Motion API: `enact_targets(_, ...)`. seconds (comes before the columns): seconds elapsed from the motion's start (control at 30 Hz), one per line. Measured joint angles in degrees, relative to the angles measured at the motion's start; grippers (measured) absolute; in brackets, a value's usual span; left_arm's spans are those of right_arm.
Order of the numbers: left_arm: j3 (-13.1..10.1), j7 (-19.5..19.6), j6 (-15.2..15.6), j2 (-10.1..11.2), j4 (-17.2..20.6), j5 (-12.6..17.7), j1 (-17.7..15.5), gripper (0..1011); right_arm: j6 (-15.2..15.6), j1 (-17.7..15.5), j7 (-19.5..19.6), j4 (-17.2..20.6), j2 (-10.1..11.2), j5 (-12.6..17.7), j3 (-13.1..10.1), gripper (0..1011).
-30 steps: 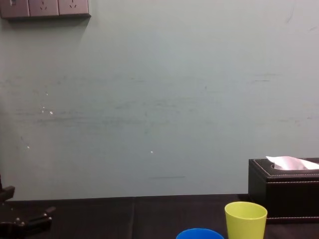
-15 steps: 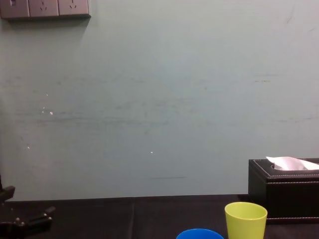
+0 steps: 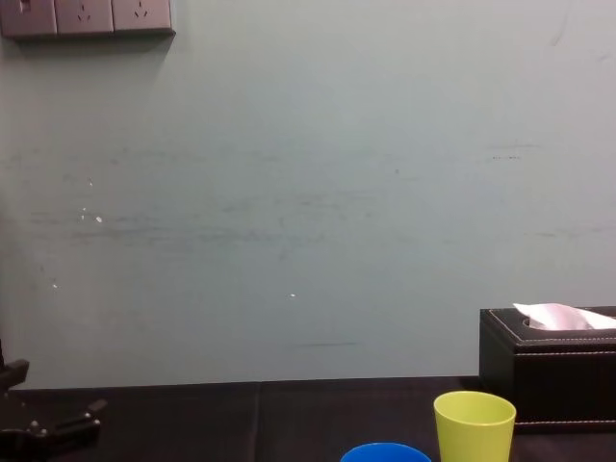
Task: Stack the three plastic cups sequentially using one hand.
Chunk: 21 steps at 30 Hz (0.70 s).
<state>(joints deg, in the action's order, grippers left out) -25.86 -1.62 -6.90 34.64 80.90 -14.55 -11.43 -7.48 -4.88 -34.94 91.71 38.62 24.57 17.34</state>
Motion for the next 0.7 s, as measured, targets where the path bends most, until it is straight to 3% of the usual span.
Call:
enact_targets(0.3,0.0,0.0,0.0,0.0,0.0,0.0,0.0,1010,0.35,-0.75,1.72,2.15,0.33,-0.41,-0.96,726)
enact_targets(0.7,0.0,0.0,0.0,0.0,0.0,0.0,0.0,1010,6.44,-0.01,5.81,7.84,0.79,-1.28,-3.24,724)
